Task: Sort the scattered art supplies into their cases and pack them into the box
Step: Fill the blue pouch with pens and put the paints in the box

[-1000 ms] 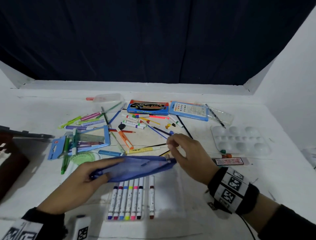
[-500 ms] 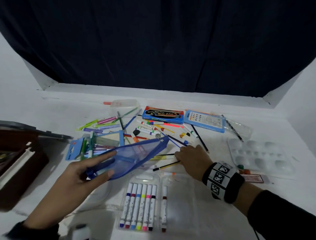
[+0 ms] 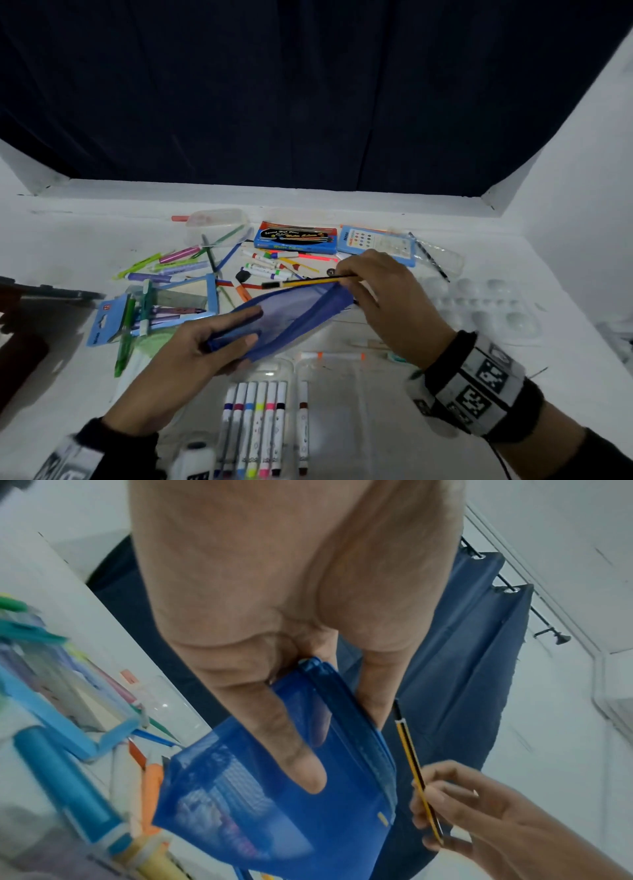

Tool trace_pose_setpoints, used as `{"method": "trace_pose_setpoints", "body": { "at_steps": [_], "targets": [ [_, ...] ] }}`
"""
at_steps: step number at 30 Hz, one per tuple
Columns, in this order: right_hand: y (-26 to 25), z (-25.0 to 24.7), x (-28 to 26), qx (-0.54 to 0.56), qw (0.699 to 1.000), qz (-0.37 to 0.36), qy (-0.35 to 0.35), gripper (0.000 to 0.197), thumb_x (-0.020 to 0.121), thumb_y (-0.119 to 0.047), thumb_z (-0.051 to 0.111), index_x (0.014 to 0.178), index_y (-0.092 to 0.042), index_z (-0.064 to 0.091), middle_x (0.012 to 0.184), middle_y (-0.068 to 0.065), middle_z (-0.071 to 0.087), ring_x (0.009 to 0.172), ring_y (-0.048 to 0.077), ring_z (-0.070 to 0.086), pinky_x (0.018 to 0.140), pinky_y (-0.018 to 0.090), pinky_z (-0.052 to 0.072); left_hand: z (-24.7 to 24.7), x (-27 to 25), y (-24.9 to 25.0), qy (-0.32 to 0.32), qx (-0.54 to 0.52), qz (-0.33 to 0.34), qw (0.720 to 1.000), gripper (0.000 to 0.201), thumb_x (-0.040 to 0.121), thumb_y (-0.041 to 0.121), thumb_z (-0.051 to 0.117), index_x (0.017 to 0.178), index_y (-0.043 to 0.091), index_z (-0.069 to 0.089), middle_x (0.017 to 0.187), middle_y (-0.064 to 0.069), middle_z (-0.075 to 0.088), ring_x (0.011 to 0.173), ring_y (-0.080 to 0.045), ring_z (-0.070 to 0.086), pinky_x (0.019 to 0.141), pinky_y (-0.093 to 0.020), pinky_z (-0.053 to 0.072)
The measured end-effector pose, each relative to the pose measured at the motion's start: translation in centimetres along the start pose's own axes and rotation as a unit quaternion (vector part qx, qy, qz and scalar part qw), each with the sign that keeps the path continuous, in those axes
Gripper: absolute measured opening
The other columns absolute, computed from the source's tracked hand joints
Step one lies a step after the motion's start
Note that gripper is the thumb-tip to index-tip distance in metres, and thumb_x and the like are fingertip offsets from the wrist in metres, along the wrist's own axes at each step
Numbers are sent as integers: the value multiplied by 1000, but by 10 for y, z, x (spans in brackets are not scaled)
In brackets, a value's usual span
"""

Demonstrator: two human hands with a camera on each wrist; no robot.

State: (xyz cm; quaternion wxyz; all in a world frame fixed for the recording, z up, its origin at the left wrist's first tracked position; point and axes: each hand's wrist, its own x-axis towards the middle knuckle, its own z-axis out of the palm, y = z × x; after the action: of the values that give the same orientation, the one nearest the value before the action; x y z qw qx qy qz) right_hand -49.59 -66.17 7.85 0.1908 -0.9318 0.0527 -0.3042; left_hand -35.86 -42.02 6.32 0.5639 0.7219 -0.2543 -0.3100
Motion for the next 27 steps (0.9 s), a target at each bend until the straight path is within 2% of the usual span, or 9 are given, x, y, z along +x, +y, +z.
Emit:
{"method": "trace_pose_setpoints", "body": {
  "at_steps": [5,7,9,12,16,19,21,24,27],
  "targets": [
    [-9,14,-10,-181,976,-104,-70,32,74,1,63,97,-20,63,91,1,59,87,25,53,74,37,39,20,6,12,-81,25,41,996,52,81,14,73,131,29,63,129,23,64,118,2,60,90,-20,55],
    [-12,19,-14,-168,974,-114,-102,35,67,4,61,94,-18,62,90,2,58,87,27,51,76,39,42,26,8,13,-106,38,47,993,55,80,13,74,131,28,62,129,22,64,120,3,59,94,-17,52],
    [-13,25,-17,-121,975,-105,-154,36,65,6,56,93,-14,64,88,5,60,85,29,53,77,41,45,32,9,13,-127,31,29,991,53,82,14,74,131,30,63,126,16,67,118,-8,63,96,-27,54],
    [-9,28,-27,-20,979,-68,-193,37,68,9,47,96,-5,68,94,13,66,88,34,60,80,46,51,41,9,11,-122,3,3,993,44,85,11,70,125,29,66,117,9,73,109,-14,69,87,-29,59],
    [-4,3,-41,50,997,13,-57,25,88,4,57,106,-8,69,107,6,68,100,21,61,89,26,46,45,9,8,-106,-29,-6,994,36,91,12,61,123,26,69,120,10,72,105,-13,71,78,-26,61],
    [12,-28,-50,38,996,39,74,20,89,3,60,101,-10,71,98,2,68,91,17,64,83,25,49,43,11,7,-79,-54,5,995,36,90,11,60,123,23,70,122,11,70,108,-10,69,73,-23,60],
    [32,-45,-61,2,993,71,92,19,88,2,61,98,-11,70,93,0,68,85,14,63,78,25,50,41,12,7,-70,-57,24,996,38,88,12,62,123,25,71,125,14,69,111,-8,67,75,-23,60],
    [64,-55,-83,-58,988,146,-3,17,89,-6,62,96,-21,68,83,-6,64,74,10,60,70,25,50,36,13,7,-66,-48,50,995,45,83,9,66,124,28,70,127,14,67,116,-9,65,79,-21,58],
    [87,-49,-104,-172,949,192,-182,12,88,-14,57,90,-23,65,84,-6,61,78,17,60,71,35,52,33,14,5,-66,-41,61,995,51,79,8,69,126,28,69,129,13,66,118,-10,64,84,-22,58]
  ]
}}
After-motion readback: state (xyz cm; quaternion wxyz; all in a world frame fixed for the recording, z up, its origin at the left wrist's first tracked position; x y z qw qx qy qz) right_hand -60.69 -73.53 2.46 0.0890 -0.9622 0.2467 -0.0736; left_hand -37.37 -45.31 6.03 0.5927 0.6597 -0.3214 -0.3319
